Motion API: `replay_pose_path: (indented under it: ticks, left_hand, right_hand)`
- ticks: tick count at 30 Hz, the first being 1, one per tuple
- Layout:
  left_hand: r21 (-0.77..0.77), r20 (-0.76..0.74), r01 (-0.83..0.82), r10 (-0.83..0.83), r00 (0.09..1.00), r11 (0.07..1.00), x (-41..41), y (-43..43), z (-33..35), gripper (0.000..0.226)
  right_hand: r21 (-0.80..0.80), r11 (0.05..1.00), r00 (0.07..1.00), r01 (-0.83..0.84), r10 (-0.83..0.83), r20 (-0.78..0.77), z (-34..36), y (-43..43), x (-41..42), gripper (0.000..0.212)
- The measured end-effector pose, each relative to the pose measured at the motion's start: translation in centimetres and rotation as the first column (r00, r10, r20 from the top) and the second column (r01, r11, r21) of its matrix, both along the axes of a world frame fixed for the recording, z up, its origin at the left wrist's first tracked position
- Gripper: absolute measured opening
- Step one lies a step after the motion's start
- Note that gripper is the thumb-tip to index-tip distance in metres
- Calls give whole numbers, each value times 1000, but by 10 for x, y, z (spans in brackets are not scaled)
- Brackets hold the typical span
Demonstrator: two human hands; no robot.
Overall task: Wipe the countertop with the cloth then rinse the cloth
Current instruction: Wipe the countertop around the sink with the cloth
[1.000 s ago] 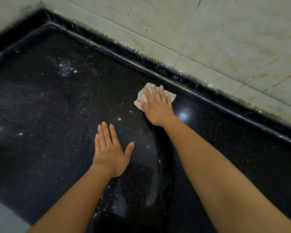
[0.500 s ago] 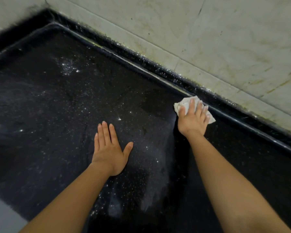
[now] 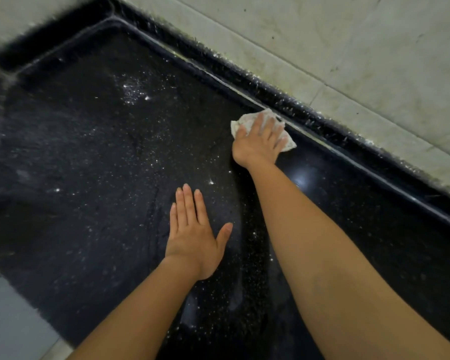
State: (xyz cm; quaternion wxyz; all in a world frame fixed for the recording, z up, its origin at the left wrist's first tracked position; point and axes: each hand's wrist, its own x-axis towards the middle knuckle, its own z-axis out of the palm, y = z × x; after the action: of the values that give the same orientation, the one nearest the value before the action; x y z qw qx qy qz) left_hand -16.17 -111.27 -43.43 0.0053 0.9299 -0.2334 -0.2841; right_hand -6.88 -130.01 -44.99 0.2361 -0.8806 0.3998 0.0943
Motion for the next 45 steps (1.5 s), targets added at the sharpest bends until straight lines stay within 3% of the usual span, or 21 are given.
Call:
replay_pose_path:
  ticks: [3,8,21,35,45]
  left_hand:
    - [13,1,3,-3,1000,1000,1,-1,0,88]
    - [32,-6,24,-24,1000,999,1,2,2,86]
    - [-43,9,13,-13,1000,999,0,3,-1,87]
    - [-272,173,28,20,985,962,-12,59,0,71]
    - [-209,175,12,26,984,978,5,115,-3,77]
  right_hand:
    - [-16,979,979,-203,203,-1,1,1,11,62]
    - [-52,850,851,-525,524,-26,6,-26,-10,61]
    - [-58,915,916,-399,394,-81,9,-44,-115,61]
    - [-23,928,924,-371,366,-111,13,46,-222,60]
    - [28,879,871,-476,475,-124,21,127,-285,61]
